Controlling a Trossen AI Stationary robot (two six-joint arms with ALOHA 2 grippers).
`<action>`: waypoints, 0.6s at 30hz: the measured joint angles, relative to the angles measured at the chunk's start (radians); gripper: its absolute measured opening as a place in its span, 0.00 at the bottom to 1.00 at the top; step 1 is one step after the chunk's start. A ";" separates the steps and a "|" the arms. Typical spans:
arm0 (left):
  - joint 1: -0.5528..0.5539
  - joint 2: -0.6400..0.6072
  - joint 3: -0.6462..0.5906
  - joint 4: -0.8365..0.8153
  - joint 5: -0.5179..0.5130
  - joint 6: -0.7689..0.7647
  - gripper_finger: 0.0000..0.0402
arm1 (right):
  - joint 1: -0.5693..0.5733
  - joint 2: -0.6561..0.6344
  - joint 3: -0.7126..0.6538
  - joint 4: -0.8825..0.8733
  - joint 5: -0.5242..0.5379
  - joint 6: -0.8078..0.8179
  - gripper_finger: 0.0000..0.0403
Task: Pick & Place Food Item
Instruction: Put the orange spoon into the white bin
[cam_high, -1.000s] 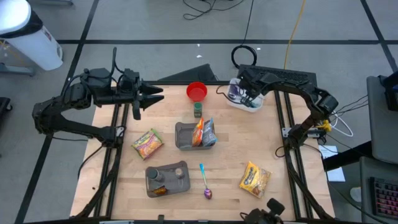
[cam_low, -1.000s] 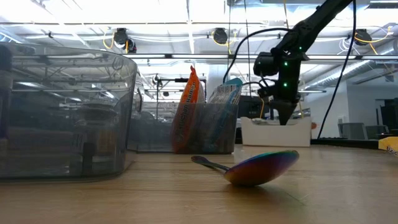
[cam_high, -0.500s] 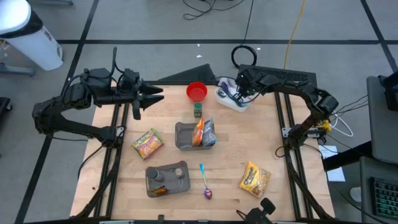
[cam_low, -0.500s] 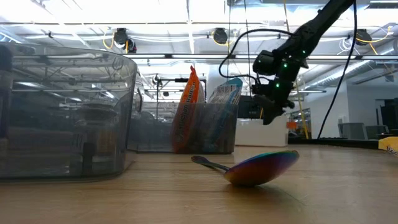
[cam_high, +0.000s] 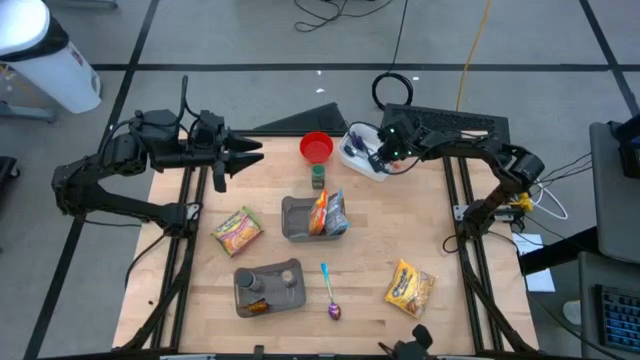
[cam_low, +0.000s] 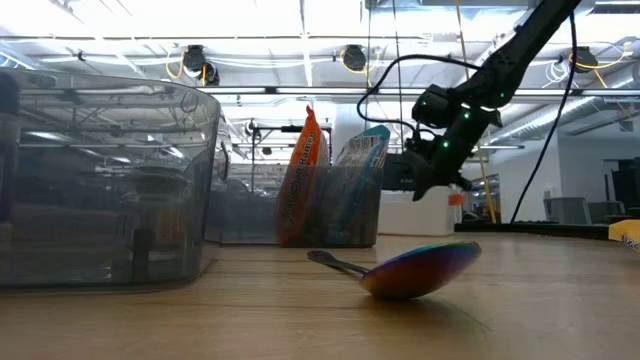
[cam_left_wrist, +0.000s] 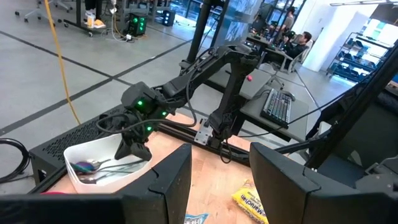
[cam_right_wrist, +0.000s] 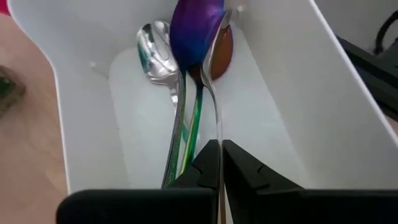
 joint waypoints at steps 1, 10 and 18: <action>0.000 0.000 0.000 0.000 0.000 0.000 0.42 | 0.000 0.001 0.000 0.004 -0.011 0.005 0.00; 0.000 0.000 0.000 0.000 0.000 -0.003 0.42 | -0.012 0.002 -0.001 -0.012 -0.116 0.005 0.12; 0.000 0.000 0.000 0.000 0.000 -0.001 0.42 | -0.056 -0.020 -0.001 -0.152 -0.124 -0.054 0.31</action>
